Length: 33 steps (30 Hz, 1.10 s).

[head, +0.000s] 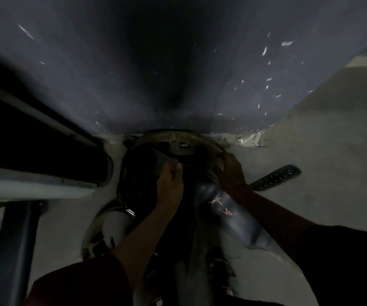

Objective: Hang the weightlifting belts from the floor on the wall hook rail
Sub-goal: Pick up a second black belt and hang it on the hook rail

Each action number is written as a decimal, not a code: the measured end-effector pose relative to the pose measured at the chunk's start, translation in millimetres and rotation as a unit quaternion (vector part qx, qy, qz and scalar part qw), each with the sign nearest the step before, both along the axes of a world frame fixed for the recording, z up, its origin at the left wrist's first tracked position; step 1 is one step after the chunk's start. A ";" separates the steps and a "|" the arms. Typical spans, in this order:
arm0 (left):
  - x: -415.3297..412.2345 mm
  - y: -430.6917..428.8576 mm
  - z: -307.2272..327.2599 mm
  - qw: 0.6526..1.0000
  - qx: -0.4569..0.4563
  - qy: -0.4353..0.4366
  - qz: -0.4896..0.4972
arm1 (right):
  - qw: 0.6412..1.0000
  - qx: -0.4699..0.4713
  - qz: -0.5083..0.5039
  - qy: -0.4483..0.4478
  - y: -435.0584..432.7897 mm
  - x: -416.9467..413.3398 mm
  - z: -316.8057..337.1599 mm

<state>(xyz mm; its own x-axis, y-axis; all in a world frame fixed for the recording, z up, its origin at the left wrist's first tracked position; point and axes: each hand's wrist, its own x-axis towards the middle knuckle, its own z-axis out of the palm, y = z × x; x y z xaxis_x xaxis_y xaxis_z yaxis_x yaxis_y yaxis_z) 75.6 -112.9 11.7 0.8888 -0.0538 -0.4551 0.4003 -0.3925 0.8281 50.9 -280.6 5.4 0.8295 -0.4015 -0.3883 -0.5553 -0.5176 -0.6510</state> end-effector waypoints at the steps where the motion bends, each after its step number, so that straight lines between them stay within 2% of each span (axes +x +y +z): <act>1: 5.6 -0.9 -25.1 1.000 -0.016 0.008 0.005 | 1.000 -0.017 0.014 -0.001 -5.2 12.2 -30.1; 4: 18.9 3.8 -84.7 0.998 -0.049 0.035 0.007 | 0.994 -0.069 0.075 0.031 -31.1 44.5 -118.3; 7: 29.5 19.7 -128.7 0.998 -0.056 0.030 -0.006 | 0.984 -0.113 0.113 0.074 -49.3 71.1 -163.5; 10: 39.5 27.0 -154.3 0.998 -0.049 0.037 -0.014 | 0.969 -0.181 0.120 0.121 -55.5 83.6 -191.6; 13: 44.3 20.0 -163.0 0.996 -0.065 0.053 -0.014 | 0.953 -0.252 0.137 0.102 -51.2 82.0 -205.6; 16: 37.5 1.4 -158.1 0.992 -0.102 0.072 -0.009 | 0.934 -0.259 0.223 0.103 -50.9 66.8 -207.7; 20: 21.0 -22.5 -134.9 0.987 -0.121 0.106 0.016 | 0.928 -0.260 0.260 0.064 -43.0 44.2 -176.5; 24: 0.3 -31.2 -92.7 0.970 -0.164 0.174 0.032 | 0.940 -0.236 0.246 -0.009 -39.6 9.5 -117.3; 28: -10.7 -35.4 -32.8 0.946 -0.225 0.216 0.087 | 0.940 -0.266 0.207 -0.048 -28.4 -22.0 -49.2; 30: -8.4 -40.7 1.5 0.914 -0.287 0.251 0.140 | 0.941 -0.271 0.192 -0.064 -16.6 -38.6 -10.7; 33: -6.9 -49.5 65.9 0.830 -0.409 0.295 0.237 | 0.945 -0.257 0.181 -0.086 4.9 -69.9 42.3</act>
